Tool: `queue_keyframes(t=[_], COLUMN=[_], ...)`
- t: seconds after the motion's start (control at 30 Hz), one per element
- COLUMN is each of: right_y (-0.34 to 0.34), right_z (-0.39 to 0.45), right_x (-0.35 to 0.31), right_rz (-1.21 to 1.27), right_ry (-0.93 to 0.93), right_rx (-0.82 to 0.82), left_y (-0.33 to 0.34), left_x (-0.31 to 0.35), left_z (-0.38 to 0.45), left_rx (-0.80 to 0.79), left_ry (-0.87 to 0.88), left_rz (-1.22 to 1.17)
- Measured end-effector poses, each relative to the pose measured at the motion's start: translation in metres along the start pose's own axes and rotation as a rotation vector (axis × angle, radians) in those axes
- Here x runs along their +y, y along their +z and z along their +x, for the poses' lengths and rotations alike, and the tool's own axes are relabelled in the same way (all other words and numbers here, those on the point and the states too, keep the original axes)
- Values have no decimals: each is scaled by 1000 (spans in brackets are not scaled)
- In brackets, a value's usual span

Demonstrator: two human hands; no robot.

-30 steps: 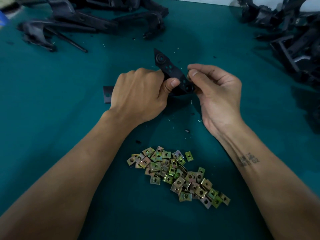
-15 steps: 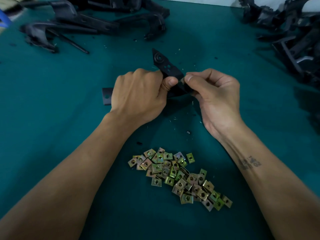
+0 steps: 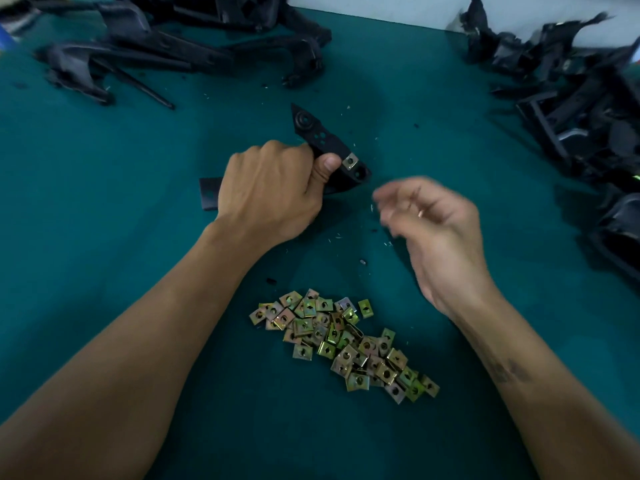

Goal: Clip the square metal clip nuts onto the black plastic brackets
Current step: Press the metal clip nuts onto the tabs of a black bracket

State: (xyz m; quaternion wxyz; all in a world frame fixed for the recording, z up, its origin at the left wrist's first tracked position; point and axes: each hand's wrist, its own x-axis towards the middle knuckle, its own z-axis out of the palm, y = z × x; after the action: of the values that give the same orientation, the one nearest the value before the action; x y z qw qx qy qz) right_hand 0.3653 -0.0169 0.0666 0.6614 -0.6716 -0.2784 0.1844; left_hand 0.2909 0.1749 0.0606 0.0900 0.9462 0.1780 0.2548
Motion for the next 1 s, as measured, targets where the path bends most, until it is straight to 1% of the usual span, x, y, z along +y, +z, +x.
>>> queue_keyframes(t=[0.1, 0.17, 0.3, 0.4, 0.6, 0.87, 0.93, 1.0], right_y=[-19, -25, -21, -18, -16, -10, -10, -9], right_z=[-33, -50, -61, -58, -57, -48, -48, -48], right_x=[-9, -13, -16, -16, -10, -10, -10, -10], right_rz=[-299, -440, -572, -597, -626, -694, -718, -758], right_ry=[-70, -89, -77, -84, -208, -168, -151, -173], right_rx=[-326, -422, -431, -444, -389, -425, -420, -387], left_y=[0, 0, -1, -1, -1, 0, 0, -1], left_x=[0, 0, 0, 0, -1, -2, -2, -1], left_z=[-1, -1, -1, -2, 1, 1, 0, 0], left_rx=[3, 5, 14, 19, 7, 14, 14, 14], left_ry=[5, 5, 14, 31, 44, 47, 48, 48], left_rz=[-3, -15, -24, -37, -40, -47, -51, -57])
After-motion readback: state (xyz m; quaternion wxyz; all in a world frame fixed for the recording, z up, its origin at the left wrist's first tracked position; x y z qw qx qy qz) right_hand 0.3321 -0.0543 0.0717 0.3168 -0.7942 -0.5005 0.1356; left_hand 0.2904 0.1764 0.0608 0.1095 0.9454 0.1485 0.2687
